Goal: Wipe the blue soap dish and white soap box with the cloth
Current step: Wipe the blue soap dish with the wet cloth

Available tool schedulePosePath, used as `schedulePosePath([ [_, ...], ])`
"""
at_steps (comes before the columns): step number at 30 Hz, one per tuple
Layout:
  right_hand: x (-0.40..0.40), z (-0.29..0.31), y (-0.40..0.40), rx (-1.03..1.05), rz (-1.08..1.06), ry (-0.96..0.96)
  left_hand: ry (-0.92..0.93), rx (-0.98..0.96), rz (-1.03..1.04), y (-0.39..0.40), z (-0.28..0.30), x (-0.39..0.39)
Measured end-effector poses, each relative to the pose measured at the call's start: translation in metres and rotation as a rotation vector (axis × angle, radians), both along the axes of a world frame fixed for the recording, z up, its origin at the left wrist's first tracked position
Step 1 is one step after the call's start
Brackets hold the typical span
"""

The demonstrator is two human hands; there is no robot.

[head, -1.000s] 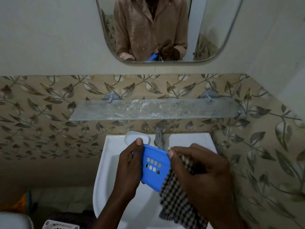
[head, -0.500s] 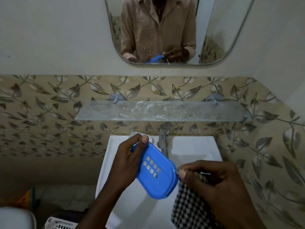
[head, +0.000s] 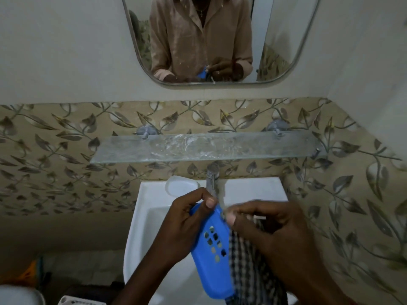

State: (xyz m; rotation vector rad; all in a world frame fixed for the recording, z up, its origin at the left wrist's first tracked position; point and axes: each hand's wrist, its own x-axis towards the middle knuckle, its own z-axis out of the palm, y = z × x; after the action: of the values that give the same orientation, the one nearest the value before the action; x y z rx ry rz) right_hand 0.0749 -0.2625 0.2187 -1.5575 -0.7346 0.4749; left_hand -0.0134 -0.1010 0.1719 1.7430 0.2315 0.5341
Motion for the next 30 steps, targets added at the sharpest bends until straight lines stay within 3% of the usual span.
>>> schedulePosePath([
  [7,0.002,0.000,0.009,-0.016,-0.050,0.016,-0.012,0.041,-0.089,-0.005,-0.005,0.000],
  [11,0.000,-0.006,-0.007,-0.029,-0.038,0.218,-0.076,0.066,0.041,0.013,0.002,0.000],
  [14,-0.005,-0.008,-0.016,-0.137,0.122,0.351,-0.075,0.109,0.097,0.022,0.003,0.004],
  [20,-0.017,-0.001,-0.011,-0.114,0.021,0.346,-0.095,0.154,0.167,0.018,0.003,0.017],
  [22,-0.022,0.001,-0.007,-0.132,-0.030,0.198,-0.042,0.009,0.183,0.006,0.005,0.017],
  [26,-0.034,-0.005,0.003,-0.195,-0.152,-0.365,0.166,-0.692,0.107,-0.012,0.000,0.006],
  [28,-0.039,-0.012,0.010,-0.233,-0.161,-0.627,0.158,-0.903,0.127,-0.014,-0.002,0.005],
  [30,-0.043,-0.013,0.014,-0.247,-0.080,-0.504,0.176,-0.947,0.161,-0.015,-0.004,0.006],
])
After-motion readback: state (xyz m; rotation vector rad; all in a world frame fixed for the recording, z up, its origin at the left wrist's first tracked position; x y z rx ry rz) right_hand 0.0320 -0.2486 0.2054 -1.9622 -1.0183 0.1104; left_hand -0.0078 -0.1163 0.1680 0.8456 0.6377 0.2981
